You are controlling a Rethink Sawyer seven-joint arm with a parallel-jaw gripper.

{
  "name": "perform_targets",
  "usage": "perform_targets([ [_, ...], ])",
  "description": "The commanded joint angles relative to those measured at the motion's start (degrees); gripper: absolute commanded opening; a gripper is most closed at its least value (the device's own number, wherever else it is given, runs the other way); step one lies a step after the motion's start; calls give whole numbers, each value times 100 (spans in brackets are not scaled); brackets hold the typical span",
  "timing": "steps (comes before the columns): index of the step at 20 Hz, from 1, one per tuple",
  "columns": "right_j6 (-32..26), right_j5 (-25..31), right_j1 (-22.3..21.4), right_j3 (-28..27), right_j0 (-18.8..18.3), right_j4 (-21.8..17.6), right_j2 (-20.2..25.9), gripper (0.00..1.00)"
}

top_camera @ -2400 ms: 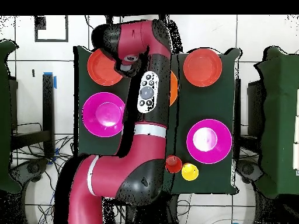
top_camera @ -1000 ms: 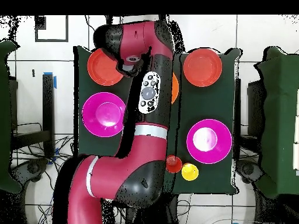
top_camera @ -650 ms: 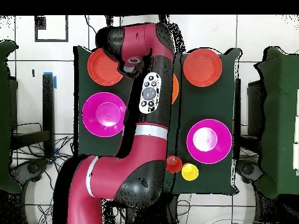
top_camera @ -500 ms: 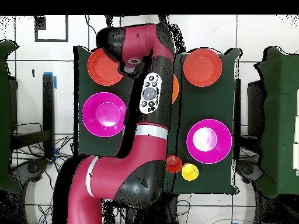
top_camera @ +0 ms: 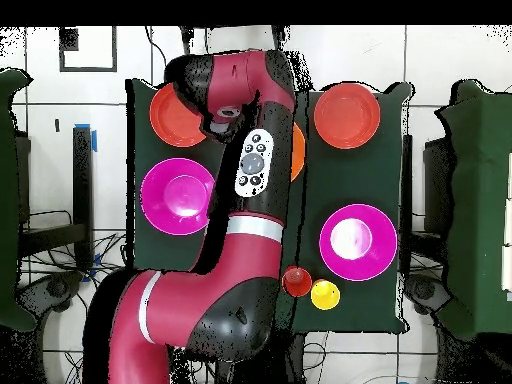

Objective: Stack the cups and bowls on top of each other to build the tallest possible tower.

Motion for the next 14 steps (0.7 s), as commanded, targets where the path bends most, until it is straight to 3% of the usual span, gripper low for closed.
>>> perform_targets([
  [1, -183, -572, -37, 697, 83, 118, 791, 0],
  [14, -278, -550, 21, 577, 47, 37, 784, 0],
])
